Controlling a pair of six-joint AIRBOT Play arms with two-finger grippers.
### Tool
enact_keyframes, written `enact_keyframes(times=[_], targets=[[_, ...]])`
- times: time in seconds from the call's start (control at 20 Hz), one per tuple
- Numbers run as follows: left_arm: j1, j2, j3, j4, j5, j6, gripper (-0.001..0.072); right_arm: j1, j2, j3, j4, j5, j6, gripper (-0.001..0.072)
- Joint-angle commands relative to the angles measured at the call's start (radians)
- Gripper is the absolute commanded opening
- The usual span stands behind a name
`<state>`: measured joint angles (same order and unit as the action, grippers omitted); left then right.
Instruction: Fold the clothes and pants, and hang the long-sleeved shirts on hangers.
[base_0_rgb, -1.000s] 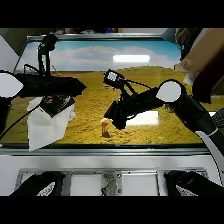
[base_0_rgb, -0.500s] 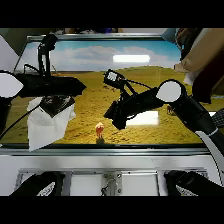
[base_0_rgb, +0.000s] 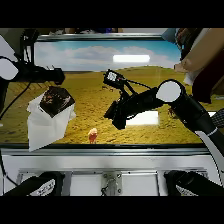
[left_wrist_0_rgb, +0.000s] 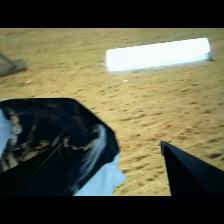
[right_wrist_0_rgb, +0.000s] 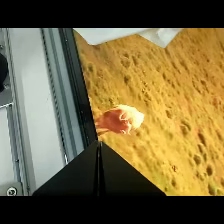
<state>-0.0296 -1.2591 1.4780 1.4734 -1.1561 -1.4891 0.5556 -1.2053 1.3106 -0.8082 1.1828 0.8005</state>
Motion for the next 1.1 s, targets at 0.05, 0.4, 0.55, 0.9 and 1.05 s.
enact_keyframes(times=[0.05, 0.4, 0.55, 0.9, 1.05], targets=[[0.171, -0.214, 0.034, 0.064, -0.031, -0.011, 0.0684, 0.001, 0.000, 0.000, 0.000, 0.000, 0.000, 0.0016], [0.204, -0.438, 0.034, 0.043, -0.030, -0.011, 0.0683, 0.001, 0.000, 0.000, 0.000, 0.000, 0.000, 0.0016], [0.172, -0.446, 0.034, 0.044, -0.032, -0.011, 0.0317, 0.001, 0.000, 0.000, 0.047, 0.021, 0.001, 0.0016], [-0.046, -0.201, 0.257, 0.040, 0.006, -0.011, 0.0004, -0.067, 0.029, 0.053, -0.092, 0.084, 0.008, 0.0014], [-0.245, -0.076, 0.450, 0.006, 0.034, -0.009, 0.0004, -0.177, 0.099, 0.172, -0.380, 0.033, 0.212, 0.0014]])
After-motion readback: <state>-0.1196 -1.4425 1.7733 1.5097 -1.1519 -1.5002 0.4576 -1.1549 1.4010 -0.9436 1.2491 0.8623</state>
